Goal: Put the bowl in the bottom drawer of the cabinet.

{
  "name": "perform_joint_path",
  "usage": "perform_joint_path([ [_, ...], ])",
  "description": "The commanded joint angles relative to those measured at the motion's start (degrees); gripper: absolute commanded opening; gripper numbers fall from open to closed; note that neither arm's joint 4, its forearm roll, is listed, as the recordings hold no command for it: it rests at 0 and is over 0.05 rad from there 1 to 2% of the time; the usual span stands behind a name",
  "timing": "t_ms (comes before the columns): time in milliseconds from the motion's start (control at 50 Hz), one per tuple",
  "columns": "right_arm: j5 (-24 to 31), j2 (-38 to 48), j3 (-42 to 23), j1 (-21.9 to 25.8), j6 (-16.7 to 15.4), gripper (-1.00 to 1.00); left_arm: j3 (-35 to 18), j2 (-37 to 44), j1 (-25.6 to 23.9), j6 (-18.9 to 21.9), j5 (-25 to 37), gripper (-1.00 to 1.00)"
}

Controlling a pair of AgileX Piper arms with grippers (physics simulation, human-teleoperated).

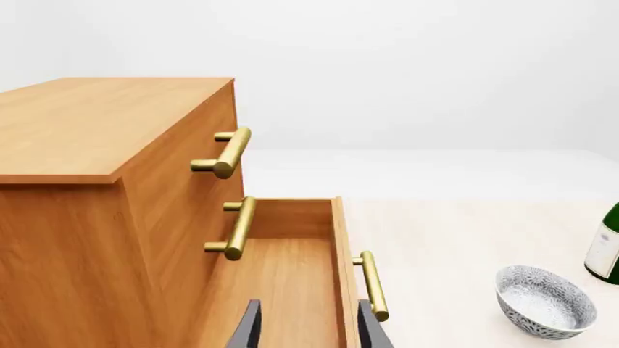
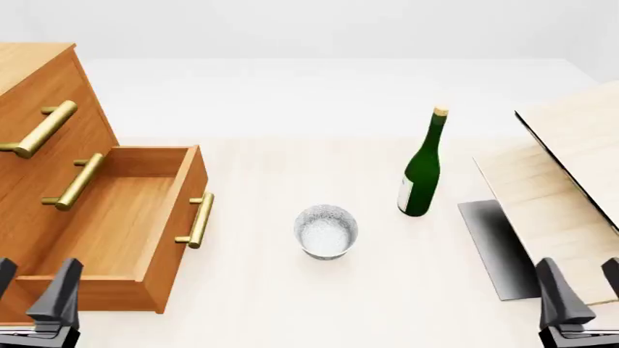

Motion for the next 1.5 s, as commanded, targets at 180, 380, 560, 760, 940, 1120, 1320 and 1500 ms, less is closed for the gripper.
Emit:
perform_joint_path([
  [180, -0.1, 0.32, -0.17, 0.0, -0.02, 1.0, -0.28, -0.03, -0.25, 0.37, 0.05, 1.0],
  [380, -0.46, 0.69, -0.17, 0.0, -0.01, 1.0, -2.95, -0.04, -6.2, 1.91, 1.26, 1.0],
  [560, -0.3, 0.55, -0.18, 0.0, -0.02, 1.0, -8.99, -0.05, -14.74, 4.24, 6.3, 1.0],
  [760, -0.35, 0.62, -0.19, -0.01, -0.02, 1.0, -8.38, -0.01, -22.8, 5.72, 4.94, 1.0],
  [940, -0.43, 0.72, -0.19, -0.01, -0.03, 1.0, -10.51, 5.6, -28.95, 6.7, 1.94, 1.0],
  [1120, -0.55, 0.85, -0.2, -0.01, -0.03, 1.0, -13.87, 17.21, -32.22, 8.45, -3.53, 1.0],
  [1320, -0.65, 0.94, -0.19, -0.02, -0.03, 1.0, -17.26, 23.08, -36.91, 7.26, -7.23, 1.0],
  [1500, -0.65, 0.95, -0.19, 0.0, -0.04, 1.0, -21.57, 33.36, -39.67, 8.32, -11.99, 1.0],
])
